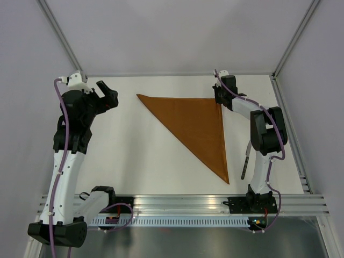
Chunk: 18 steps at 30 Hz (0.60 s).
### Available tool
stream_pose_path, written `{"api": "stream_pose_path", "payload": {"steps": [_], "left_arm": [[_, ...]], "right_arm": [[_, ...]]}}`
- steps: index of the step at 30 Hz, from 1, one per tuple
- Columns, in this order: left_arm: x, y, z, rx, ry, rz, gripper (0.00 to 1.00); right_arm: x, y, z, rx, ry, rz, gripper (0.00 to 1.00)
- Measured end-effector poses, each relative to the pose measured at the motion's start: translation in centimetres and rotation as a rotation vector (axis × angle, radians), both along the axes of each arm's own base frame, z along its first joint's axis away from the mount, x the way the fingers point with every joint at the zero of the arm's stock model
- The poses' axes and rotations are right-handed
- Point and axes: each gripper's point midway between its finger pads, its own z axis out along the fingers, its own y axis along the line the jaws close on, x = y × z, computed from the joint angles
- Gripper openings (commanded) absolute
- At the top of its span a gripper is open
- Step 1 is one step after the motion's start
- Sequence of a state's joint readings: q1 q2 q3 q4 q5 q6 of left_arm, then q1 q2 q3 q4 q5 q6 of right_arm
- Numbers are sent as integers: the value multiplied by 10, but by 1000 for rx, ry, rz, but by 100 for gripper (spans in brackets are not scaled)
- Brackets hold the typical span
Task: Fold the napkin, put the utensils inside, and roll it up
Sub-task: Fold the napkin
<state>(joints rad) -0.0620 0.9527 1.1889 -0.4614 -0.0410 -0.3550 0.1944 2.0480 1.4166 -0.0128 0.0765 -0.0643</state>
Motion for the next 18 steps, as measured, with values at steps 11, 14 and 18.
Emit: {"api": "stream_pose_path", "payload": {"steps": [11,14,18], "left_arm": [[0,-3,-2,-3,4,-16,100],[0,-3,-2,-4,4,-17,100],[1,-3,-2,-4,5,-17,100]], "right_arm": [[4,-2,-1,-4,-6,-9,0],[5,-3,-1,-4,-7,-12,0],[5,-7,-1,-4,-7,-19,1]]}}
